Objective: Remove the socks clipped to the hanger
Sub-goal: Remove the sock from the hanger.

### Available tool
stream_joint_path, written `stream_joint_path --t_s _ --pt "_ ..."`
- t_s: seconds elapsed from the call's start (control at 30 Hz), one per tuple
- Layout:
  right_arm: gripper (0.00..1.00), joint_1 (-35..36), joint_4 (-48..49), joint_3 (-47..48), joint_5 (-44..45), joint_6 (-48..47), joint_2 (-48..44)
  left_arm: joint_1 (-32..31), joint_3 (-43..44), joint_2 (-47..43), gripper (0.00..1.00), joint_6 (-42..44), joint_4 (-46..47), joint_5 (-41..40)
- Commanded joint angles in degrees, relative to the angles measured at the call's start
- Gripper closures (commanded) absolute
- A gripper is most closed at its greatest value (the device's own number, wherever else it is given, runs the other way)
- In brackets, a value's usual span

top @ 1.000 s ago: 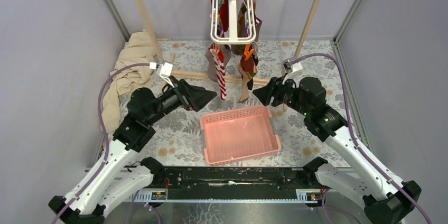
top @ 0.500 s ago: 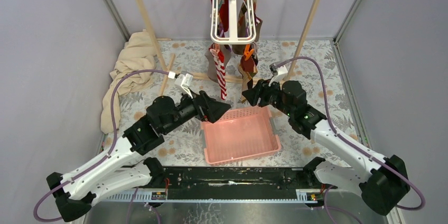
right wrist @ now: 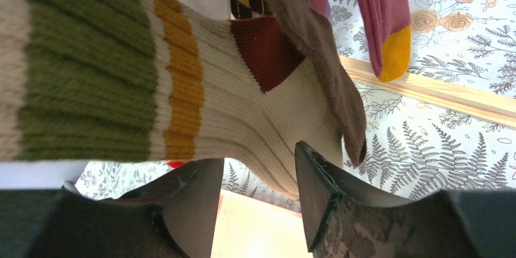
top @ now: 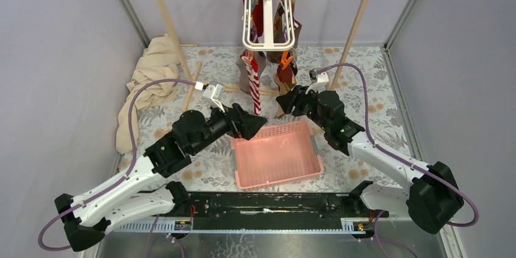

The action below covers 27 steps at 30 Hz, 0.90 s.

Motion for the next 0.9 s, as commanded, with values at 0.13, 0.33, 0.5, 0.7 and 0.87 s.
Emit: stream_joint_path --t_s 0.13,0.33,0.5,0.7,0.87 --pt "0.41 0.96 6.30 -0.26 4.75 1.84 2.60 -0.93 3.78 1.93 0.01 1.62 0.42 -3.45" --pt "0.39 1.48 7.86 -1.59 7.40 2.39 3.40 -1.71 7.01 4.93 0.01 1.37 -2.13 -4.89" --pt "0.39 1.73 8.66 -2.83 10.31 3.26 3.95 -2.00 8.23 5.39 0.01 1.37 -2.91 -6.04" --pt "0.55 1.97 10.34 -3.16 11.24 3.23 5.26 -2.26 8.34 5.63 0.01 1.20 -3.19 -6.90" --pt "0.73 1.97 9.78 -2.98 10.61 1.85 3.01 -2.49 9.08 5.73 0.01 1.50 -3.65 -7.68"
